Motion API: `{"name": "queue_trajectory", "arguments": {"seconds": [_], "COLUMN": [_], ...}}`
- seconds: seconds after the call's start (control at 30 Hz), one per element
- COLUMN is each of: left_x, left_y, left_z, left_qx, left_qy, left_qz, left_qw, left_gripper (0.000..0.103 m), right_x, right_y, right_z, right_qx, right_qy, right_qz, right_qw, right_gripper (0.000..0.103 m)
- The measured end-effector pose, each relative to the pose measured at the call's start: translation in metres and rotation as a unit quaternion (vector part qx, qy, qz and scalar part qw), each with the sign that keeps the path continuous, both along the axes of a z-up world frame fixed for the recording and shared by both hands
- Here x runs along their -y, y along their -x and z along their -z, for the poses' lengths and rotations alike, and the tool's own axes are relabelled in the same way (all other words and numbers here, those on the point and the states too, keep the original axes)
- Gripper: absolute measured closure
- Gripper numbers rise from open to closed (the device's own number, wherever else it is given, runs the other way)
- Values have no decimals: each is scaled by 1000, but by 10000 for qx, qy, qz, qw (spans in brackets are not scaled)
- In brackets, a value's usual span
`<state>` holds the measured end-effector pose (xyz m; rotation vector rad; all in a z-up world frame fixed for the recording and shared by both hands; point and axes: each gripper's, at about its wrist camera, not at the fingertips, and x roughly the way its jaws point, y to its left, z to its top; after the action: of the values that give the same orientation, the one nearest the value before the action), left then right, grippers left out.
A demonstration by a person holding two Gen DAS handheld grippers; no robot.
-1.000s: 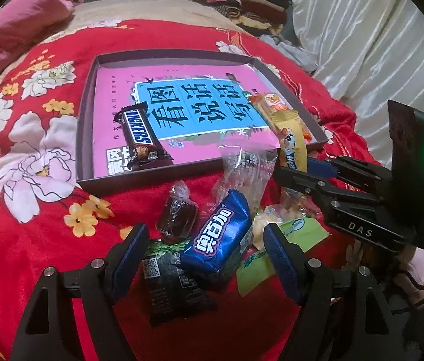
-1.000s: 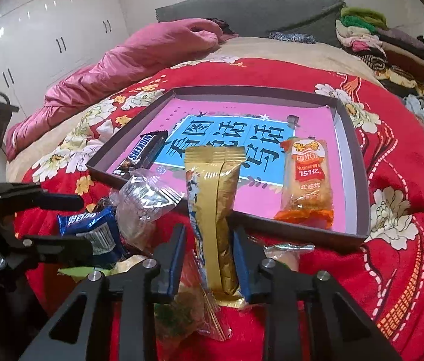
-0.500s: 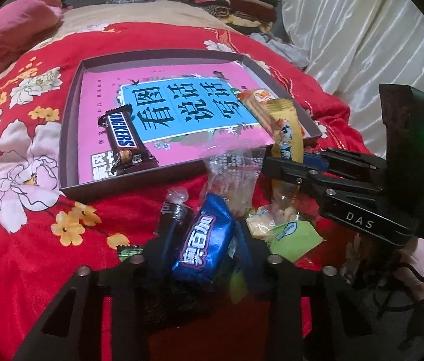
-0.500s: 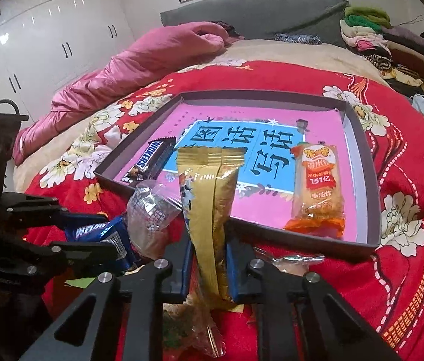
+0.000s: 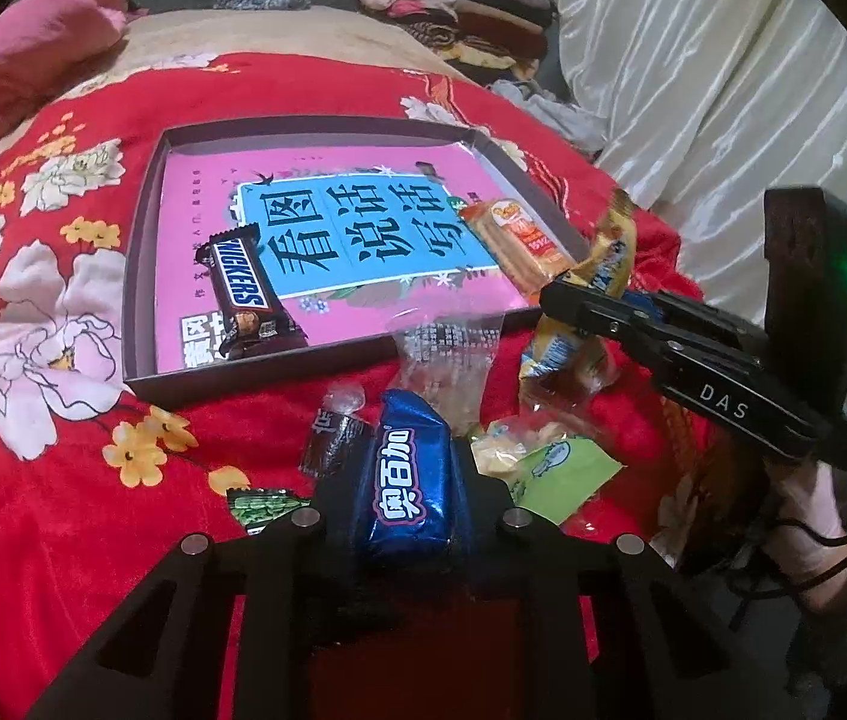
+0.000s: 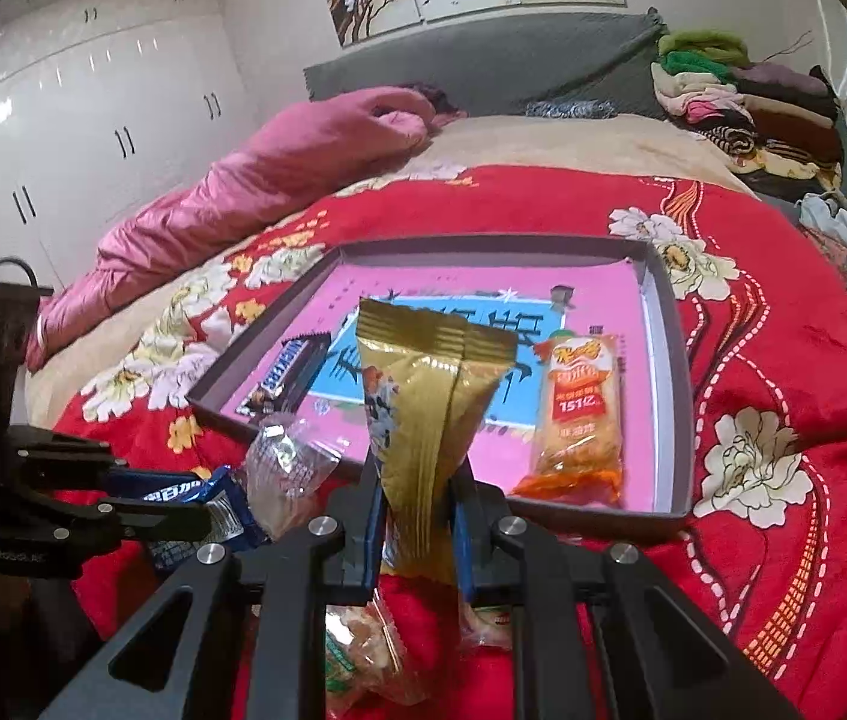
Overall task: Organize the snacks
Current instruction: 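Grasp the blue biscuit pack with the left tool while the right tool grasps the gold snack, then place the blue biscuit pack beside the Snickers while the right tool lowers the gold snack into the tray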
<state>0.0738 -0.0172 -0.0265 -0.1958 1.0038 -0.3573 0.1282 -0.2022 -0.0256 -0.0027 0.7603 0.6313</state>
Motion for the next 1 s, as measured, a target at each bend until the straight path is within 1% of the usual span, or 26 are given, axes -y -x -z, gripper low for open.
{"name": "queue_trajectory", "arguments": {"seconds": [0.2, 0.27, 0.67, 0.8, 1.0], "left_x": [-3, -3, -19, -23, -31], "left_y": [0, 0, 1, 2, 1], "left_z": [-6, -9, -32, -38, -45], "left_qx": [-11, 31, 279, 357, 496], "left_qy": [131, 55, 281, 329, 339], "left_qz": [-82, -115, -437, -537, -703], "left_qw": [9999, 9999, 9983, 9974, 9957], "left_gripper": [79, 79, 79, 79, 80], "right_x": [3, 3, 8, 10, 15], "right_y": [0, 0, 2, 2, 1], "right_z": [-4, -5, -11, -11, -17], "right_qx": [71, 83, 207, 190, 282], "right_qy": [-87, -97, -212, -252, -353], "right_qz": [14, 6, 85, 103, 174], "right_qw": [9999, 9999, 9995, 9994, 9988], "right_gripper": [84, 84, 84, 84, 84]}}
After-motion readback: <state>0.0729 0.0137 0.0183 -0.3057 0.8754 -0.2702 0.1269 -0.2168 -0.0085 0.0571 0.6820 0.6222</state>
